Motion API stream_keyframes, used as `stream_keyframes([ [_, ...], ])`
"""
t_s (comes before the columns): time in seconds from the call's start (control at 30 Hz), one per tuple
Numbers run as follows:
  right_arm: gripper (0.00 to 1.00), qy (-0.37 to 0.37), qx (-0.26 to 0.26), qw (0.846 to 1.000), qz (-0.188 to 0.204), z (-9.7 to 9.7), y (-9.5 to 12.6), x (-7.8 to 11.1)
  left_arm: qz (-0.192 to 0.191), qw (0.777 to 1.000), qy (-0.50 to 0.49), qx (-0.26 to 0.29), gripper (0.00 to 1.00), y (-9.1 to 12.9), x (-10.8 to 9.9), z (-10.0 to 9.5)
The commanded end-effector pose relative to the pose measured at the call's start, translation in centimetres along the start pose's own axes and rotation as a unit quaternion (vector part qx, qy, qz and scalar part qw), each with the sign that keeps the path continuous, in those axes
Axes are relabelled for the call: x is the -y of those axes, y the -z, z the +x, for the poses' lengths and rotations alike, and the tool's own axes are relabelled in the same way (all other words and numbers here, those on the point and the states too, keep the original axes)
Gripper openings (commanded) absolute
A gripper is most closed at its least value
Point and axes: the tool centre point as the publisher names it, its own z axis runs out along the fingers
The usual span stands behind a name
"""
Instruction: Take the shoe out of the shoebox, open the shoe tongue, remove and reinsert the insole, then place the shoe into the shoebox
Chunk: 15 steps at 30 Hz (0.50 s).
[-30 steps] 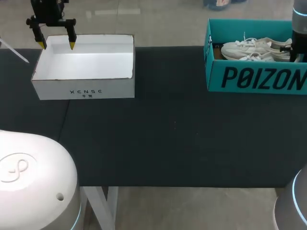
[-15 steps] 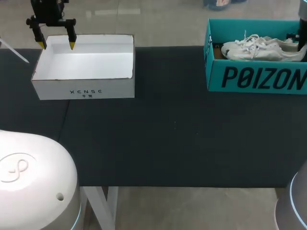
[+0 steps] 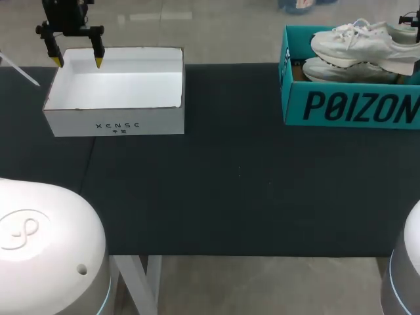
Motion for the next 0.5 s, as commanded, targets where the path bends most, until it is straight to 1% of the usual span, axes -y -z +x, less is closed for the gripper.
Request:
stream_keyframes([
  [0.03, 0.00, 0.000, 0.003, 1.000, -0.020, -0.1, 5.4, 2.7, 0.000, 1.000, 0.000, 0.001, 1.00, 0.0, 0.0, 0.0],
  [0.1, 0.00, 0.002, 0.003, 1.000, -0.027, 0.2, 6.2, 3.9, 0.000, 1.000, 0.000, 0.001, 1.00, 0.0, 0.0, 0.0],
  [0.2, 0.00, 0.002, -0.001, 0.999, -0.032, 0.8, 6.9, 6.1, 0.000, 1.000, 0.000, 0.001, 1.00, 0.0, 0.0, 0.0],
  [0.3, 0.00, 0.000, 0.003, 0.999, -0.034, 1.8, 7.2, 8.6, 0.000, 1.000, 0.000, 0.001, 1.00, 0.0, 0.0, 0.0],
  [0.5, 0.00, 0.009, 0.004, 1.000, -0.024, 4.3, 7.7, 14.0, 0.000, 1.000, 0.000, 0.001, 1.00, 0.0, 0.0, 0.0],
])
